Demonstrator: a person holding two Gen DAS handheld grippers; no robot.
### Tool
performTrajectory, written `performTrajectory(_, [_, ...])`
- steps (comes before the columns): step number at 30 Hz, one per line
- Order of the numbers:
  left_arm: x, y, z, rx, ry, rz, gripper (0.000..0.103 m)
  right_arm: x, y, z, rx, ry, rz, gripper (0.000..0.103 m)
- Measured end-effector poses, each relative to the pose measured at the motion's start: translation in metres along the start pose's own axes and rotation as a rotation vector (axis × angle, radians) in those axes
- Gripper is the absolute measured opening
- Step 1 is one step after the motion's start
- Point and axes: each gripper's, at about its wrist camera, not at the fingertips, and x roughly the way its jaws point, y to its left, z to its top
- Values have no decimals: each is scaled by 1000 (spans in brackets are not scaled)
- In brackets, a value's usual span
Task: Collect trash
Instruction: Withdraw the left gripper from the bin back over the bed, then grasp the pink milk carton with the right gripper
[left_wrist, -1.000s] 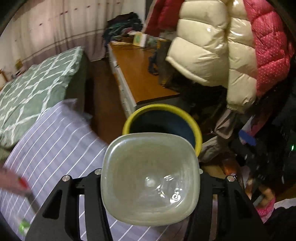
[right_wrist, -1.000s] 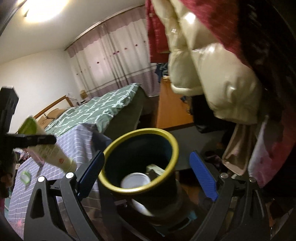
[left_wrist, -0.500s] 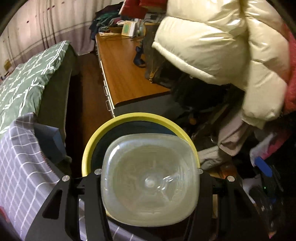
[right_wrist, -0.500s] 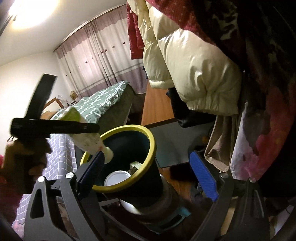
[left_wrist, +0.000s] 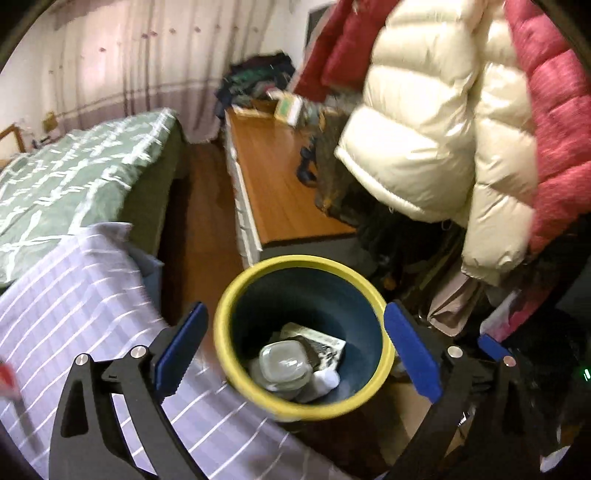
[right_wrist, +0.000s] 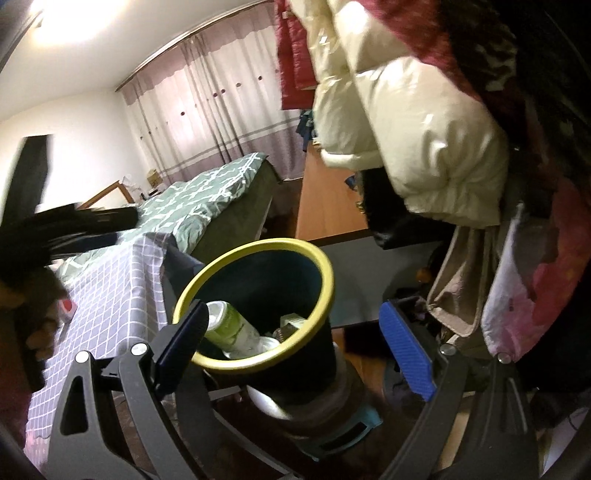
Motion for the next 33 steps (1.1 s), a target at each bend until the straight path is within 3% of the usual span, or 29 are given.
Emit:
performTrajectory(8, [-131,77,-77,-126,-164,136,98,8,49,-4,-84,31,51,89])
performTrajectory(15, [-217,168,-160,-277,-238,405,98,11,115,-5,-187,48,116,89])
performTrajectory(22, [-265,278,-220,-536,-293,623,98,14,189,-1,-265,76,243,89])
performTrajectory(24, [-273,304,-241,-638,-323,641,98,19,218,0,-290,102,306,89])
performTrajectory(26, [-275,321,-254,-696,-299,653,98,22,247,-1,-320,121,355,89])
performTrajectory(33, [-284,334,-271,-756,-308,657,98,50,351,-6,-418,159,476,89])
